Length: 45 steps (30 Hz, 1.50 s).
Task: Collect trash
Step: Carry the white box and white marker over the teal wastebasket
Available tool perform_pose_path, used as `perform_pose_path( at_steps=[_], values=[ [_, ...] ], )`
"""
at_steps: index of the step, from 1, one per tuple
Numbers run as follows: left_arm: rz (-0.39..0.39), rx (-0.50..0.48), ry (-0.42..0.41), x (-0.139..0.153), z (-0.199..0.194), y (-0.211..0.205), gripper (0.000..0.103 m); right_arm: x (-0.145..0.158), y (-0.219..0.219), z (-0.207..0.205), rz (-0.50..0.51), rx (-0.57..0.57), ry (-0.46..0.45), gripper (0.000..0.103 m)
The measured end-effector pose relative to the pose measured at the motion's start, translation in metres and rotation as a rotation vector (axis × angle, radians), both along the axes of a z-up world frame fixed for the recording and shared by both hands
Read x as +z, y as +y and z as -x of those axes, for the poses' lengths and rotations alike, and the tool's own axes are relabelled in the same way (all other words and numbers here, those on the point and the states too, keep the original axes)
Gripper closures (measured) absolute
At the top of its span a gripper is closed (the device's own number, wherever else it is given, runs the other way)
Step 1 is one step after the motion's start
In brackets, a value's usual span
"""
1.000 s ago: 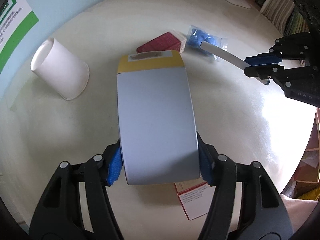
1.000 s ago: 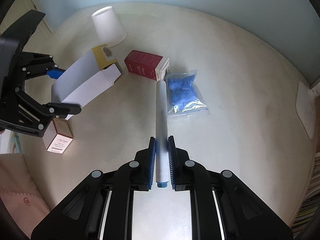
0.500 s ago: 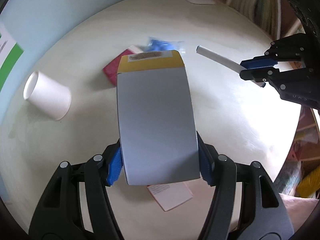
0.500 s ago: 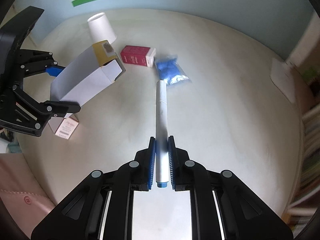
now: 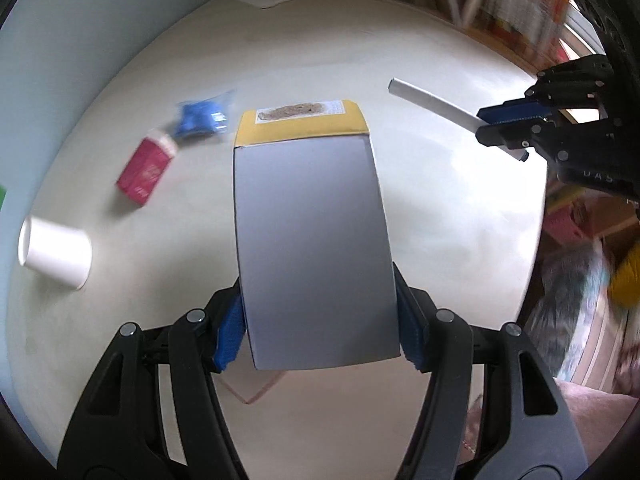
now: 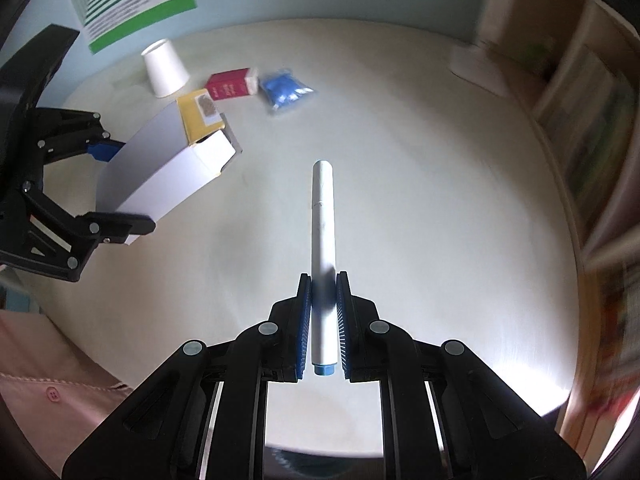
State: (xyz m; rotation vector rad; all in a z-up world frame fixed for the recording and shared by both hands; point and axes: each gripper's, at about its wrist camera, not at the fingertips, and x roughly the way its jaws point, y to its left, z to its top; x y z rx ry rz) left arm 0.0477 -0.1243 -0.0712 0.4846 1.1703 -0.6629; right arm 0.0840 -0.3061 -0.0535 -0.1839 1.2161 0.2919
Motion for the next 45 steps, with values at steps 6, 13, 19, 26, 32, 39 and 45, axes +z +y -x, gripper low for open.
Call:
perform_pose_path(
  at_steps=[6,13,19,26,32,39,45],
  values=[
    [-0.017,-0.153,0.011,-0.004,0.034,-0.033,0.043,0.004,-0.027,0.054,-0.005,-0.162,-0.005,0.089],
    [-0.019,-0.305,0.019,-0.004,0.082,-0.076,0.043,0.005,-0.057,0.120,-0.010,-0.298,-0.003,0.089],
    [-0.020,-0.396,0.024,-0.007,0.119,-0.117,0.043,0.005,-0.084,0.174,-0.017,-0.392,0.003,0.089],
    [-0.037,-0.500,0.046,-0.017,0.171,-0.165,0.043,-0.001,-0.113,0.235,-0.025,-0.479,0.032,0.089],
    [-0.067,-0.581,0.075,-0.030,0.214,-0.196,0.043,-0.017,-0.137,0.292,-0.052,-0.565,0.063,0.089],
    [-0.122,-0.703,0.107,-0.058,0.261,-0.228,0.043,-0.036,-0.156,0.347,-0.085,-0.696,0.084,0.089],
    [-0.182,-0.809,0.141,-0.085,0.291,-0.247,0.043,-0.057,-0.166,0.384,-0.118,-0.815,0.111,0.089]
  ],
)
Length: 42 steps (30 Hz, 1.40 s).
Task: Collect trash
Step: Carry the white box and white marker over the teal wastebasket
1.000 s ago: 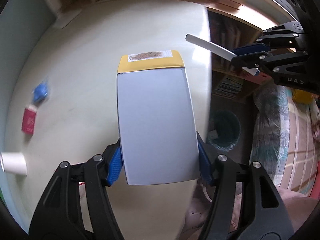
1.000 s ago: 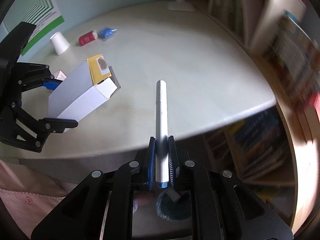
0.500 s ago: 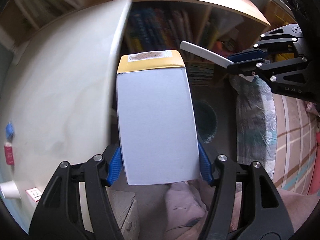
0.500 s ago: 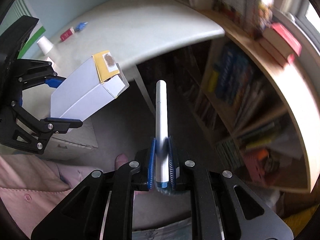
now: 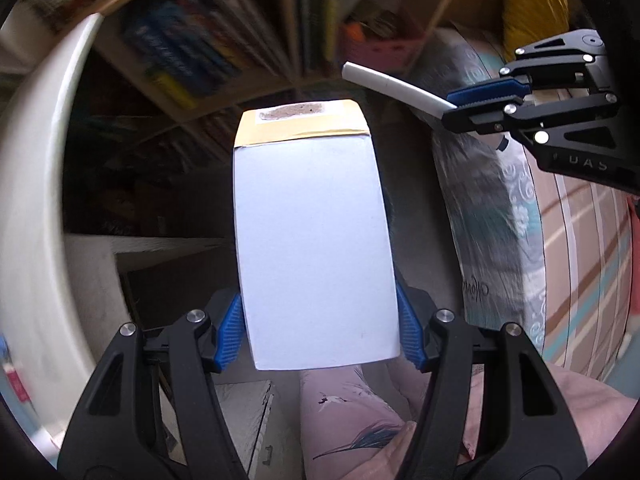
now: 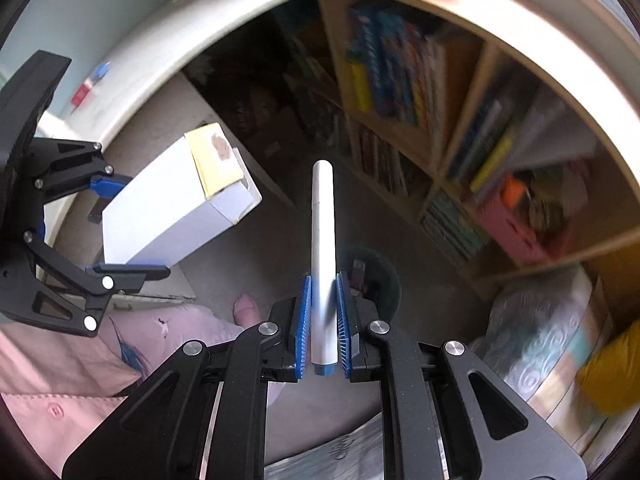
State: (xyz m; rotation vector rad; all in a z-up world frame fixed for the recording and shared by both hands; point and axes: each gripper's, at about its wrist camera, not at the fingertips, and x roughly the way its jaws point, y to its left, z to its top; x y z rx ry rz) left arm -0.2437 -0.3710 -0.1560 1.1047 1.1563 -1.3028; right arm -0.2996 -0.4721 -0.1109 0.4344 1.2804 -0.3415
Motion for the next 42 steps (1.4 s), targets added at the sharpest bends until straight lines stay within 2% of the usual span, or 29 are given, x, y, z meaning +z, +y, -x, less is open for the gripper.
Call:
perform_pose_path(
  at_steps=[5,13,20,27,42],
  values=[
    [-0.050,-0.064,0.021,-0.022,0.016,-0.011,0.043,-0.021,-0.005,0.023,-0.035,-0.086,0.020,0.089],
    [-0.115,-0.134,0.026,-0.055,0.028,-0.024,0.043,-0.058,-0.010,0.041,-0.091,-0.161,0.048,0.089],
    [-0.169,-0.158,0.023,-0.087,0.034,-0.036,0.043,-0.096,-0.018,0.048,-0.158,-0.218,0.051,0.089],
    [-0.210,-0.178,0.021,-0.116,0.037,-0.044,0.043,-0.128,-0.022,0.048,-0.206,-0.237,0.063,0.089],
    [-0.249,-0.189,0.028,-0.153,0.043,-0.063,0.044,-0.164,-0.037,0.043,-0.253,-0.239,0.058,0.089]
  ],
)
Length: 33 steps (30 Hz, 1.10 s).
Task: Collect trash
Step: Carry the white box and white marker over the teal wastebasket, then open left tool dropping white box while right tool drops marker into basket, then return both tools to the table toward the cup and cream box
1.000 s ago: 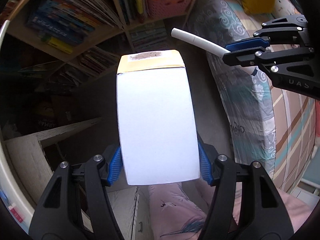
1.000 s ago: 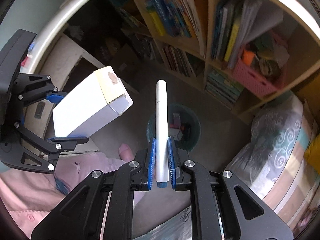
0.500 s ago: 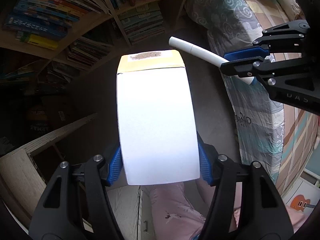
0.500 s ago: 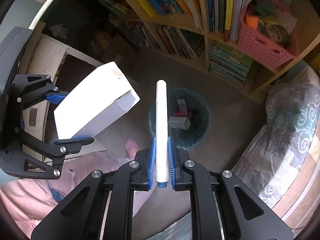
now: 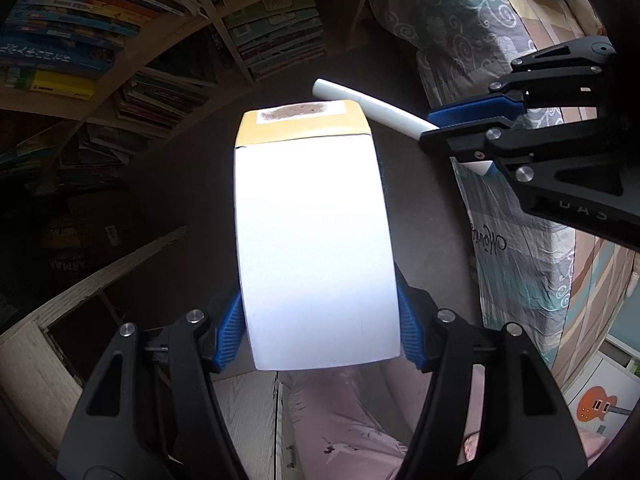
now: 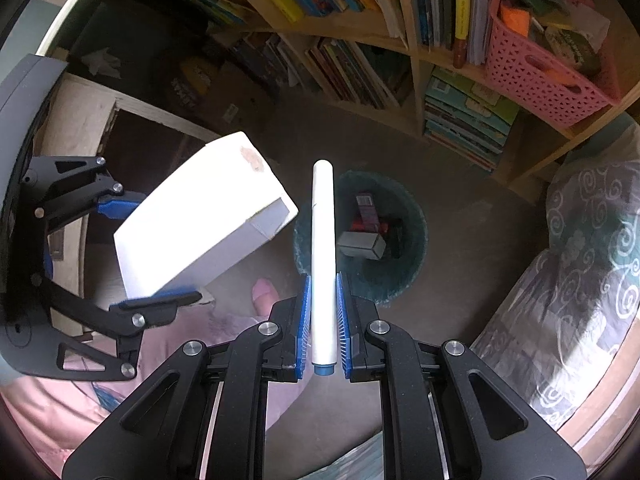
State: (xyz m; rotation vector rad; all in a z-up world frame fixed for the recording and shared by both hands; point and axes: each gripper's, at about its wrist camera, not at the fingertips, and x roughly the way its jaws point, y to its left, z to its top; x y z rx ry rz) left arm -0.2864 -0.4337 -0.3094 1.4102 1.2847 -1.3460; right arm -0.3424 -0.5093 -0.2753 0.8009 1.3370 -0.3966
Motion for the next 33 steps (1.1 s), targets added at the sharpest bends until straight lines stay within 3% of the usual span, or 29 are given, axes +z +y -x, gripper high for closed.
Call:
perform_pose_path(
  at_steps=[2,4,8,11,18,22,27,29,31,33],
  values=[
    [-0.007,0.000,-0.002,-0.006,0.001,-0.002,0.041,-0.005,-0.003,0.000,0.007,-0.010,0.004,0.085],
    [-0.020,0.003,0.001,-0.012,0.001,-0.003,0.035,-0.008,-0.006,0.002,0.011,-0.031,0.003,0.066],
    [-0.020,0.016,-0.007,-0.013,-0.003,-0.004,0.030,-0.008,-0.010,0.004,0.008,-0.041,0.002,0.066],
    [-0.017,0.019,-0.006,-0.009,-0.004,-0.003,0.029,-0.003,-0.008,0.005,0.021,-0.032,0.012,0.055],
    [-0.010,0.029,-0.004,0.001,-0.010,0.002,0.025,0.003,-0.008,0.012,0.015,-0.043,0.022,0.055],
    [-0.004,0.048,0.010,0.008,-0.012,0.004,0.025,0.010,-0.006,0.013,0.010,-0.049,0.017,0.048],
    [0.014,0.045,0.001,0.021,-0.014,0.008,0.016,0.023,-0.001,0.013,0.008,-0.039,0.013,0.046],
    [0.023,0.043,-0.005,0.027,-0.015,0.010,0.014,0.032,0.001,0.012,0.016,-0.028,0.005,0.037],
    [0.037,0.049,-0.009,0.037,-0.018,0.014,0.012,0.040,0.003,0.010,0.026,-0.020,-0.004,0.021],
    [0.050,0.061,-0.009,0.046,-0.022,0.017,0.008,0.050,0.005,0.007,0.036,-0.005,-0.011,0.016]
  ],
)
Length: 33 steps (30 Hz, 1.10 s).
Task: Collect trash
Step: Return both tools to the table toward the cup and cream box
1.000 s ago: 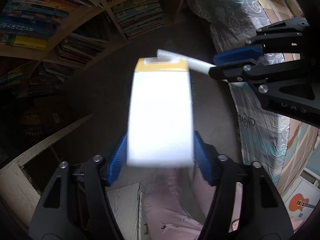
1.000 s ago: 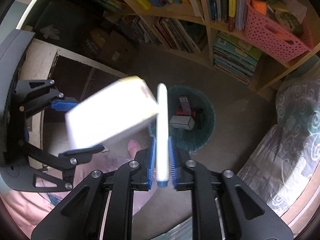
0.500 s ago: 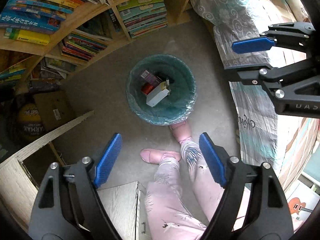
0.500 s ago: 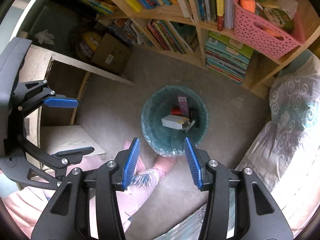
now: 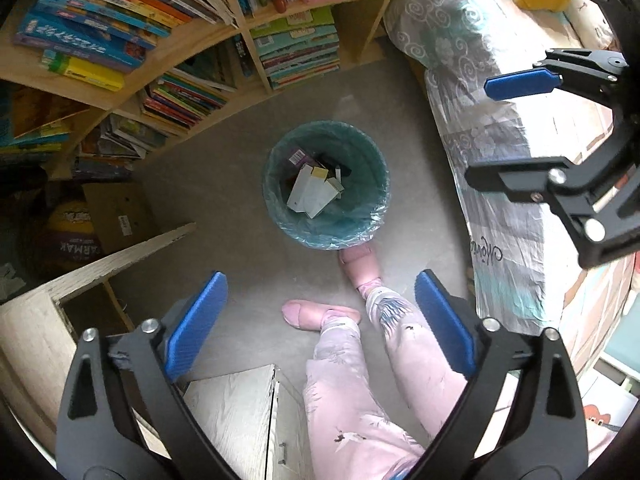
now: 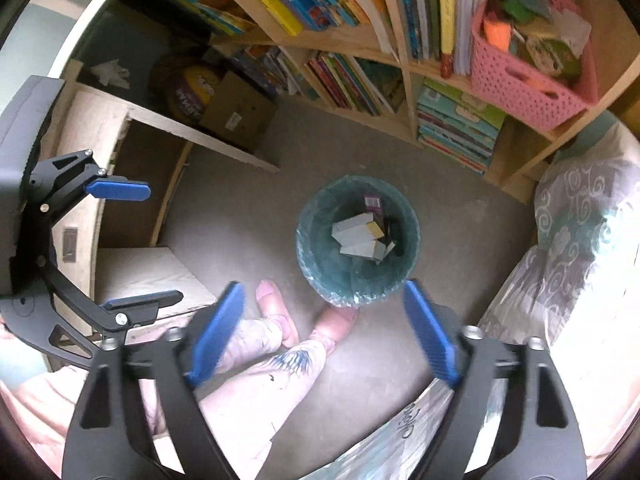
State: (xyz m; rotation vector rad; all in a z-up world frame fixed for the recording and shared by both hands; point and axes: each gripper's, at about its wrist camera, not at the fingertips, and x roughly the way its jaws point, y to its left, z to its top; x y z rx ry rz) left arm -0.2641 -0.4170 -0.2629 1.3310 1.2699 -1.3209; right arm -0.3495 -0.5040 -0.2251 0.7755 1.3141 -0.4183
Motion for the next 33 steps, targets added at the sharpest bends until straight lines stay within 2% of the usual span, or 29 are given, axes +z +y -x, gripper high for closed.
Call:
perform_pose_path(
  at_steps=[7,13,25,33],
  values=[
    [0.058,0.050,-0.012,0.041,-0.019,0.018,0.007,0.039,0.004,-0.016,0.036,0.074,-0.010,0.014],
    [0.130,0.136,-0.019,0.089,-0.048,0.047,0.007,0.084,0.017,-0.041,0.069,0.166,-0.073,0.014],
    [0.246,0.329,-0.105,0.162,-0.126,0.117,0.007,0.157,0.062,-0.137,0.138,0.444,-0.189,0.014],
    [0.293,0.473,-0.191,0.189,-0.165,0.169,0.007,0.173,0.098,-0.205,0.155,0.636,-0.236,0.014]
  ],
)
